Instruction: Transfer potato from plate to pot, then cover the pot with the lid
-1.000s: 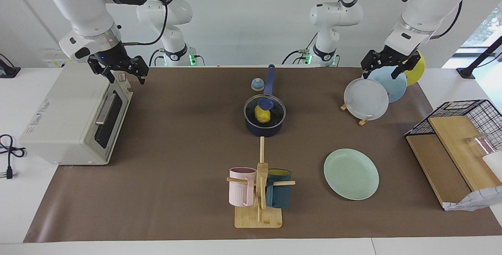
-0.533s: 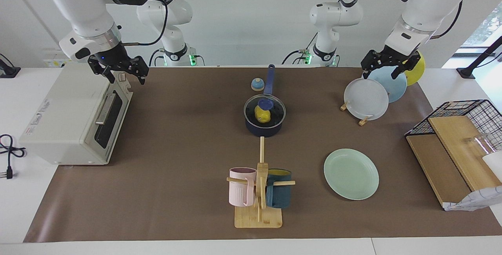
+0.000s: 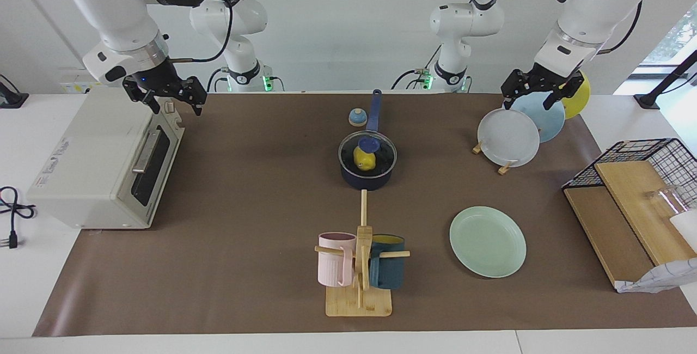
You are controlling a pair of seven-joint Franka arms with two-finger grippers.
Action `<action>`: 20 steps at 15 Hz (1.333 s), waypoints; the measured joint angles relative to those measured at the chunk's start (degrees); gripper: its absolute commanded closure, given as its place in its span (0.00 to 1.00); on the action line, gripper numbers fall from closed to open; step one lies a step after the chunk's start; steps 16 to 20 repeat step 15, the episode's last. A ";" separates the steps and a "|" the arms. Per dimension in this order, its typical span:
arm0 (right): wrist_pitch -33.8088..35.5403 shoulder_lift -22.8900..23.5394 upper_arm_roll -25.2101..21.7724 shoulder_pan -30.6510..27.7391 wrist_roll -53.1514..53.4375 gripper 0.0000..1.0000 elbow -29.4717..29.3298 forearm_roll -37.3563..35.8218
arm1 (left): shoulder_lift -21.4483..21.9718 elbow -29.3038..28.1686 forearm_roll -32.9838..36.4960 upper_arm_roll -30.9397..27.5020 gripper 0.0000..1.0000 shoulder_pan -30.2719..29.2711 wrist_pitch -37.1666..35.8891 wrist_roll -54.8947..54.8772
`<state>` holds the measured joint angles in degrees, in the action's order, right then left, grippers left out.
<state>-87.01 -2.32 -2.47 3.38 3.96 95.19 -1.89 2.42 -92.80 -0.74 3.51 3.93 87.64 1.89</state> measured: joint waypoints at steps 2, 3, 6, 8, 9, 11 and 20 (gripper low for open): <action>1.46 -0.43 -0.02 0.00 -0.59 0.00 0.13 0.00 | 0.00 0.00 0.00 0.00 0.00 0.00 0.00 0.00; 1.48 -0.55 -0.02 0.00 -0.70 0.00 0.16 0.00 | 0.00 0.00 0.00 0.00 0.00 0.00 0.00 0.00; 0.90 -0.64 -0.04 -0.09 -0.73 0.00 0.14 0.00 | 0.00 0.00 0.00 0.00 0.00 0.00 0.00 0.00; 0.83 -0.83 -0.07 -0.50 -0.73 0.00 0.11 0.00 | 0.00 0.00 0.00 0.00 0.00 0.00 0.00 0.00; 0.46 -0.94 -0.07 -0.72 -0.75 0.00 0.05 0.00 | 0.00 0.00 0.00 0.00 0.00 0.00 0.00 0.00; -0.01 -1.06 -0.07 -0.82 -0.77 0.00 -0.20 0.00 | 0.00 0.00 0.00 0.00 0.00 0.00 0.00 0.00; 0.00 -1.07 -0.01 -0.80 -0.78 0.00 -0.25 0.00 | 0.00 0.00 0.00 0.00 0.00 0.00 0.00 0.00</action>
